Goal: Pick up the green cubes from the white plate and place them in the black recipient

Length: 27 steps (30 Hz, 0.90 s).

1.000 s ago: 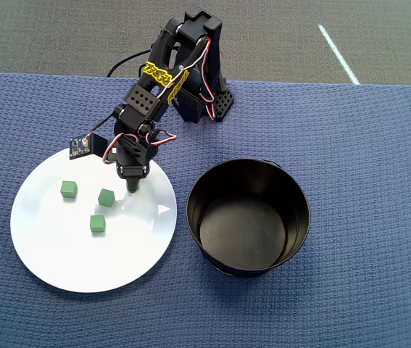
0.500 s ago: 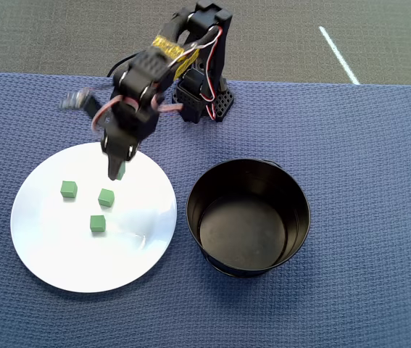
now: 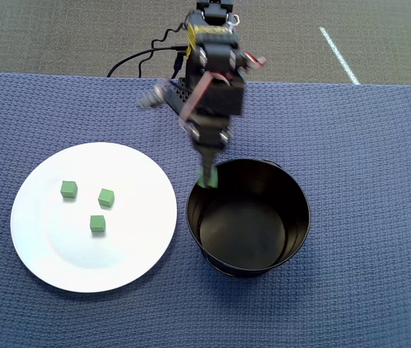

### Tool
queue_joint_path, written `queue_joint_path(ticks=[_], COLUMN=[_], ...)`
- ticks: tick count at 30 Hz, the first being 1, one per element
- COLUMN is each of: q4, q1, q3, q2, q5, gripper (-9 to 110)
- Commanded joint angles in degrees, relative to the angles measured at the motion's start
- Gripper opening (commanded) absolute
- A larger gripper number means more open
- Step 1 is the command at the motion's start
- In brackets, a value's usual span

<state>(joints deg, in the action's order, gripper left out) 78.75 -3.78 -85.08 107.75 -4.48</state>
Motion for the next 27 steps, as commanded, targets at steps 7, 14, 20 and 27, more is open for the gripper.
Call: queue_joint_path(ticks=[7, 14, 20, 27], q4=[-3.34, 9.32, 4.39, -9.4], q1=[-13.62, -3.52, 23.29, 35.24], q3=[3.52, 13.71, 6.86, -9.14], q2=[-7.29, -1.76, 0.53, -8.53], q5=[1.76, 9.14, 21.27, 31.64], gripper=[32, 32, 29, 27])
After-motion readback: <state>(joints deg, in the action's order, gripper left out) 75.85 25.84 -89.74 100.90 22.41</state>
